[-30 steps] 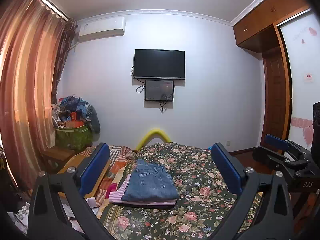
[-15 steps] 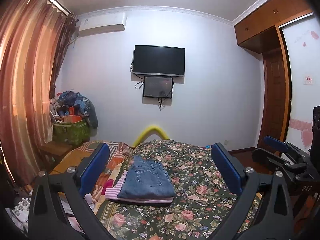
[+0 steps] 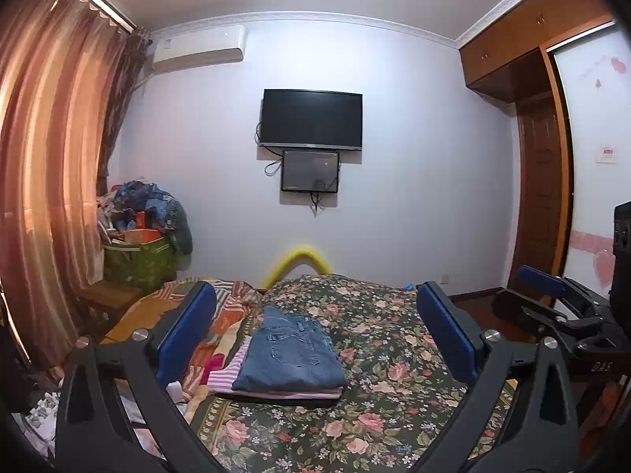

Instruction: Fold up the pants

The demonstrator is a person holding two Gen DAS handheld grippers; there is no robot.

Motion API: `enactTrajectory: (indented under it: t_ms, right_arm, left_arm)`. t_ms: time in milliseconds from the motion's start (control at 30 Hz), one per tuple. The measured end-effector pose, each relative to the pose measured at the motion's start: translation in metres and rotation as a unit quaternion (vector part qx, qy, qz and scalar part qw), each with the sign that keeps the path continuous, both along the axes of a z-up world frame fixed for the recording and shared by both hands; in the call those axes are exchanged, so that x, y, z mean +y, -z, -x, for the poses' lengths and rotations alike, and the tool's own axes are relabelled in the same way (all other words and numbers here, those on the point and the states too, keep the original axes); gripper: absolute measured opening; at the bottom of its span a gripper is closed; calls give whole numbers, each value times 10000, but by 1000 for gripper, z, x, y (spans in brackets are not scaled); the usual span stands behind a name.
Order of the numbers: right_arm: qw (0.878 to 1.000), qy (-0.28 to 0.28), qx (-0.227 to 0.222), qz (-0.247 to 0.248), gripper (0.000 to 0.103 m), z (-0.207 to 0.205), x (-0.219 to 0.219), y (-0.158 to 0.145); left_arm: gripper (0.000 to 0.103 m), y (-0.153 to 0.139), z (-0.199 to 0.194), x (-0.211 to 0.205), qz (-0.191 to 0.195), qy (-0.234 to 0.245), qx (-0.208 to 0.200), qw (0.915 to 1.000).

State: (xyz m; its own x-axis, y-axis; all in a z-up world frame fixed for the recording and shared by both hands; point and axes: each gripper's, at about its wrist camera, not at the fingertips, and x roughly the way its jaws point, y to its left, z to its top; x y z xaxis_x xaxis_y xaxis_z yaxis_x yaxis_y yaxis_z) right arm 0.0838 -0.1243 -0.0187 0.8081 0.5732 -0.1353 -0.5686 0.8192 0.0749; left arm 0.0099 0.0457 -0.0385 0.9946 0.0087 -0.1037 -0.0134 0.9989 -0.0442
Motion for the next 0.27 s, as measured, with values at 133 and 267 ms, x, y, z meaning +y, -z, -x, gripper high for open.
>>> enactTrajectory:
  t_ms: [133, 267]
  right_arm:
    - [10000, -4, 8, -2, 103, 0, 0, 0]
    - [10000, -2, 4, 2, 103, 0, 0, 0]
  left_arm:
    - [103, 0, 1, 1, 37, 16, -16, 10000]
    - [103, 0, 0, 1, 53, 26, 13, 10000]
